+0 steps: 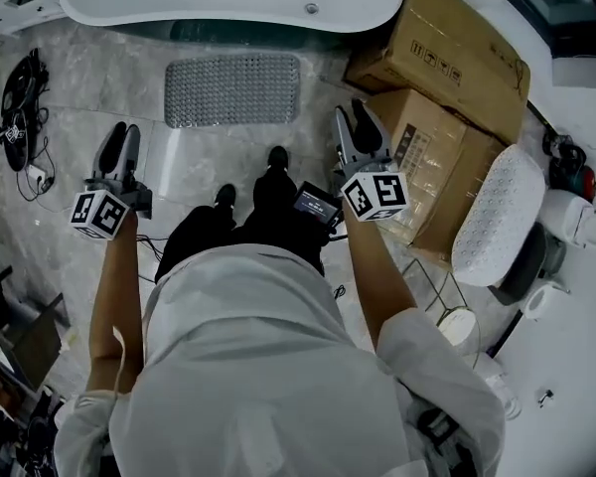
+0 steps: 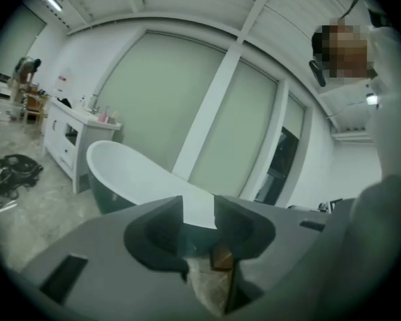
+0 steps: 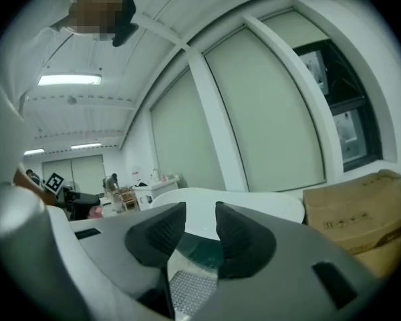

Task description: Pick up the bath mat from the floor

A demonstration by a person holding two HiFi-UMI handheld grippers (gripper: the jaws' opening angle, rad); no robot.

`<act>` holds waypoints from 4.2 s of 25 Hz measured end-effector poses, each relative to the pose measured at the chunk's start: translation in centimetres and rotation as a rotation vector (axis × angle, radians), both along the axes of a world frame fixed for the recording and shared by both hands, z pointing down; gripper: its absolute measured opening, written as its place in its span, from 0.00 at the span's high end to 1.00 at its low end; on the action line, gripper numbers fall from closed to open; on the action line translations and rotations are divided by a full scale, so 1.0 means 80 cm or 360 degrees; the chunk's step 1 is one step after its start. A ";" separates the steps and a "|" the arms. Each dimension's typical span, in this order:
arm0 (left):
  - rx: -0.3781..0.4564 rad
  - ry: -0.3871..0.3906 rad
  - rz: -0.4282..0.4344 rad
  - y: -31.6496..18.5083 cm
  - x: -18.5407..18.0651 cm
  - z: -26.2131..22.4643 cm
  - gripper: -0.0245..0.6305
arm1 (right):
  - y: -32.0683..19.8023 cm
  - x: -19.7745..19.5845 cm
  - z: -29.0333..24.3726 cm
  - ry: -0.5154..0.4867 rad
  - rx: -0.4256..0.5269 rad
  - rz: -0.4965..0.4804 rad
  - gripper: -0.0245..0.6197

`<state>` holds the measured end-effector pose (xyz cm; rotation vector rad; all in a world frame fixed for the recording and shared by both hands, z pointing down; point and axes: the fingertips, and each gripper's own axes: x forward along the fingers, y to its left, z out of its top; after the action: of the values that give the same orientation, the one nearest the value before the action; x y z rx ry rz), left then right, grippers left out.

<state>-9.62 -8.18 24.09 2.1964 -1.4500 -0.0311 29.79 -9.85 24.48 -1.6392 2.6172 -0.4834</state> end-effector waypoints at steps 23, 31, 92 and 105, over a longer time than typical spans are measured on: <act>-0.0913 -0.0102 -0.0268 -0.045 -0.170 0.453 0.66 | -0.135 -0.017 0.481 -0.0178 -0.1006 -0.0308 0.59; -0.1093 -0.0176 -0.0101 -0.079 -0.221 0.668 0.60 | -0.130 -0.050 0.716 -0.0119 -0.1310 -0.0209 0.53; -0.1233 -0.0143 0.0394 -0.102 -0.200 0.651 0.94 | -0.092 -0.217 0.669 0.0136 -0.1505 -0.0171 0.91; -0.0617 0.0072 0.0330 -0.092 -0.191 0.193 0.94 | -0.132 -0.204 0.191 0.0156 -0.0917 -0.0460 0.91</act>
<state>-24.94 -15.52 39.56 1.9957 -1.0899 0.2494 13.51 -20.37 39.73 -1.4058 2.9887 -1.3028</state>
